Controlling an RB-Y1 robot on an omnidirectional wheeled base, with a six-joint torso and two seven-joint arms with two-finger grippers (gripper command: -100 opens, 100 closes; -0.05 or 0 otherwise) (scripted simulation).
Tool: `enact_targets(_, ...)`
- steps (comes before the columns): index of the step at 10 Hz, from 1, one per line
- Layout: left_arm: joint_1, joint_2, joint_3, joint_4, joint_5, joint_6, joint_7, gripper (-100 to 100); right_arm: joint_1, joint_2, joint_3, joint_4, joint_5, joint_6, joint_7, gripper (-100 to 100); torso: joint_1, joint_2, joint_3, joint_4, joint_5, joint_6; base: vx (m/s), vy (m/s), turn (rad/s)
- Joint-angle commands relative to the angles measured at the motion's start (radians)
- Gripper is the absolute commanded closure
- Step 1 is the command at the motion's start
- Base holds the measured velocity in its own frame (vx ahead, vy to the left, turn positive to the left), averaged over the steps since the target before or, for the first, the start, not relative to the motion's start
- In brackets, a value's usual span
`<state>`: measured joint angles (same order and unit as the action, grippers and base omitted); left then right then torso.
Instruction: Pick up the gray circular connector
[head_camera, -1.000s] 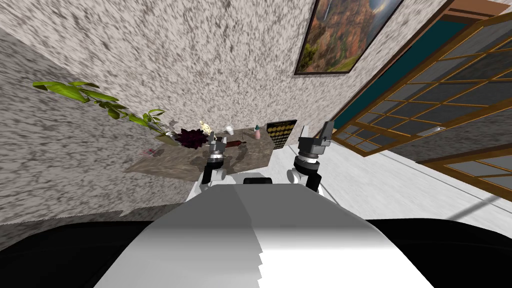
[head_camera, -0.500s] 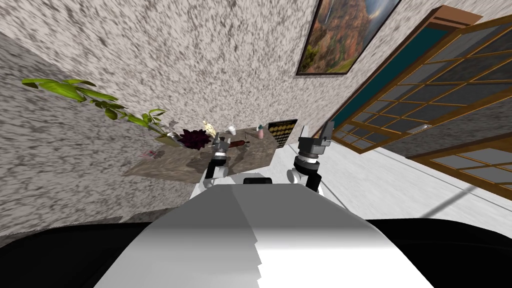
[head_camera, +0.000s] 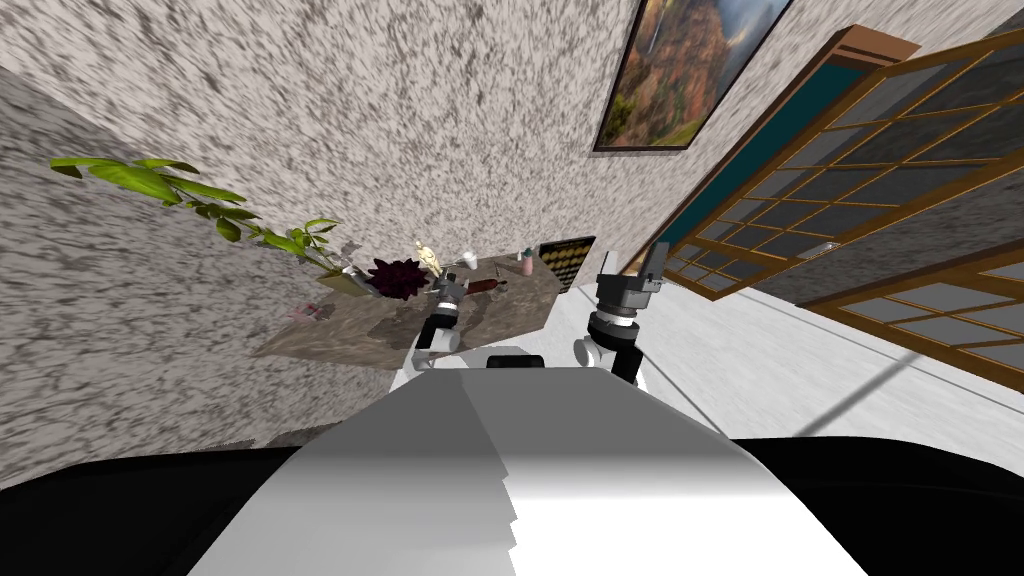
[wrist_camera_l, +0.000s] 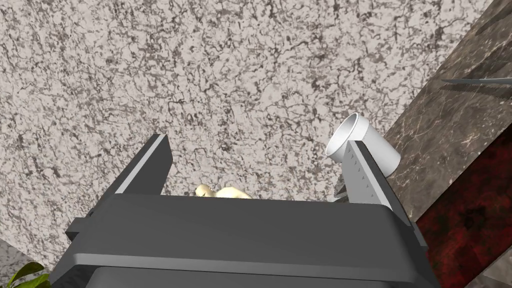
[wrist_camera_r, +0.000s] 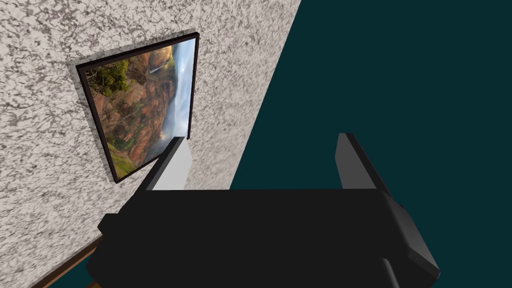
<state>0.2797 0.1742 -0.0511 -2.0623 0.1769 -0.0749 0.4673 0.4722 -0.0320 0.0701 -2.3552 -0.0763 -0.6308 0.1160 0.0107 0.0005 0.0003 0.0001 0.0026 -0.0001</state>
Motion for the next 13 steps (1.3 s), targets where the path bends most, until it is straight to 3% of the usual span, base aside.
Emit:
enact_targets(1, -0.018, -0.004, -0.006, 0.014, 0.007, 0.038, 0.017, -100, 0.000, 0.000, 0.000, 0.000, 0.000, 0.000, 0.000, 0, 0.000, 0.000, 0.000, 0.000, 0.000, 0.000, -0.020, 0.143, -0.052)
enact_targets(2, -0.041, -0.006, -0.016, 0.032, 0.022, 0.071, 0.050, -100, 0.000, 0.000, 0.000, 0.000, 0.000, 0.000, 0.000, 0, -0.001, -0.001, 0.000, 0.000, 0.000, 0.000, -0.040, 0.162, -0.083)
enact_targets(5, -0.064, -0.008, -0.026, 0.051, 0.037, 0.145, 0.081, -100, 0.000, 0.000, 0.000, 0.000, 0.000, 0.000, 0.000, 0, -0.002, 0.000, 0.000, 0.000, 0.000, 0.000, -0.028, 0.124, -0.057)
enact_targets(7, -0.114, -0.013, -0.047, 0.089, 0.064, 0.222, 0.140, -100, 0.000, 0.000, 0.000, 0.000, 0.000, 0.000, 0.000, 0, -0.003, -0.002, -0.001, 0.000, -0.001, 0.000, -0.026, 0.162, -0.084)
enact_targets(8, -0.114, -0.013, -0.047, 0.089, 0.064, 0.251, 0.140, -100, 0.000, 0.000, 0.000, 0.000, 0.000, 0.000, 0.000, 0, 0.001, -0.001, 0.000, 0.000, 0.000, 0.000, -0.027, 0.149, -0.056)
enact_targets(11, -0.166, -0.020, -0.066, 0.126, 0.085, 0.328, 0.193, -100, 0.000, 0.000, 0.000, 0.000, 0.000, 0.000, 0.000, 0, -0.006, -0.002, -0.001, 0.000, -0.001, 0.000, -0.010, 0.089, -0.050)
enact_targets(13, -0.166, -0.020, -0.066, 0.126, 0.085, 0.360, 0.193, -100, 0.000, 0.000, 0.000, 0.000, 0.000, 0.000, 0.000, 0, -0.007, -0.003, -0.002, -0.001, -0.001, 0.000, 0.000, 0.048, -0.022)
